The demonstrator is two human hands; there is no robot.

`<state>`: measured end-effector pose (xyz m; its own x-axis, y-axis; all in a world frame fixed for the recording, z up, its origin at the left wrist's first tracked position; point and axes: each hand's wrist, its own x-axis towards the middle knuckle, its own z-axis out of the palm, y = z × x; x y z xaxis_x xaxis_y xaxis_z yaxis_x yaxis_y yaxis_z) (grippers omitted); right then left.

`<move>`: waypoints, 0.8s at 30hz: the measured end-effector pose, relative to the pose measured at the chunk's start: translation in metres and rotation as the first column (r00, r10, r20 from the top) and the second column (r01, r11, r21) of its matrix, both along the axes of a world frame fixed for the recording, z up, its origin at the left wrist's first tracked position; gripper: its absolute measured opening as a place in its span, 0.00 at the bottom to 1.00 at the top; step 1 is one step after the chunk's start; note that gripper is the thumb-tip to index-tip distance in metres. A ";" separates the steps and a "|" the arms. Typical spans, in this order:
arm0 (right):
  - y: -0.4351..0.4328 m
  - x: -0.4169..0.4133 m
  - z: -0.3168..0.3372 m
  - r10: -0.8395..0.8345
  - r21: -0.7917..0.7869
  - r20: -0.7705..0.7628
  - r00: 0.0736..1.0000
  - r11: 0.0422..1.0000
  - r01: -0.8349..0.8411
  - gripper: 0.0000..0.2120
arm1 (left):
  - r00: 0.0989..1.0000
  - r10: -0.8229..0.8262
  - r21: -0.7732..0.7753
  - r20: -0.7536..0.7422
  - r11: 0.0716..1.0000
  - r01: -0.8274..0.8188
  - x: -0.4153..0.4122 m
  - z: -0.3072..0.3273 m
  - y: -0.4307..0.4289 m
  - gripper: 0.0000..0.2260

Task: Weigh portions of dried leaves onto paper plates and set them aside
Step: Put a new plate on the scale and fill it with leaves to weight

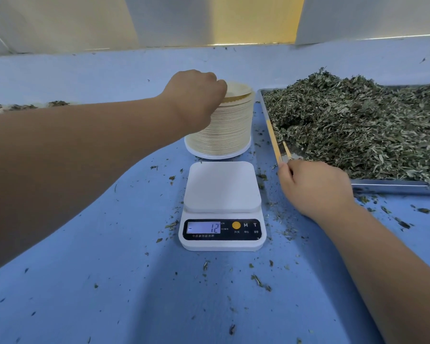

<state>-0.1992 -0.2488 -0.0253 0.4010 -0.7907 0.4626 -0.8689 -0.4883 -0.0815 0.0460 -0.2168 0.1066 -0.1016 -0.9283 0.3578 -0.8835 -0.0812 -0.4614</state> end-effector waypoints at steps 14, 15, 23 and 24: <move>0.002 -0.001 0.001 -0.002 0.009 0.007 1.000 1.000 0.002 0.24 | 0.530 -0.367 -0.535 -0.765 0.820 -0.205 -0.002 -0.071 0.037 0.10; 0.002 -0.001 0.001 0.000 0.013 0.007 1.000 1.000 0.000 0.24 | 0.495 -0.390 -0.550 -0.777 0.803 -0.229 -0.003 -0.076 0.040 0.10; 0.004 0.000 0.004 0.053 0.088 0.256 0.965 0.993 -0.078 0.21 | 0.387 -0.563 -0.667 -0.730 0.711 -0.223 -0.008 -0.096 0.075 0.13; 0.005 0.001 0.004 0.090 0.101 0.344 0.935 0.986 -0.132 0.25 | 0.391 -0.572 -0.676 -0.721 0.704 -0.217 -0.007 -0.098 0.080 0.13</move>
<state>-0.1978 -0.2437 -0.0215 0.3266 -0.8084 0.4896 -0.7204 -0.5483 -0.4248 0.0393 -0.1372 0.0086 0.4818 -0.4453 0.7547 -0.7402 0.2541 0.6225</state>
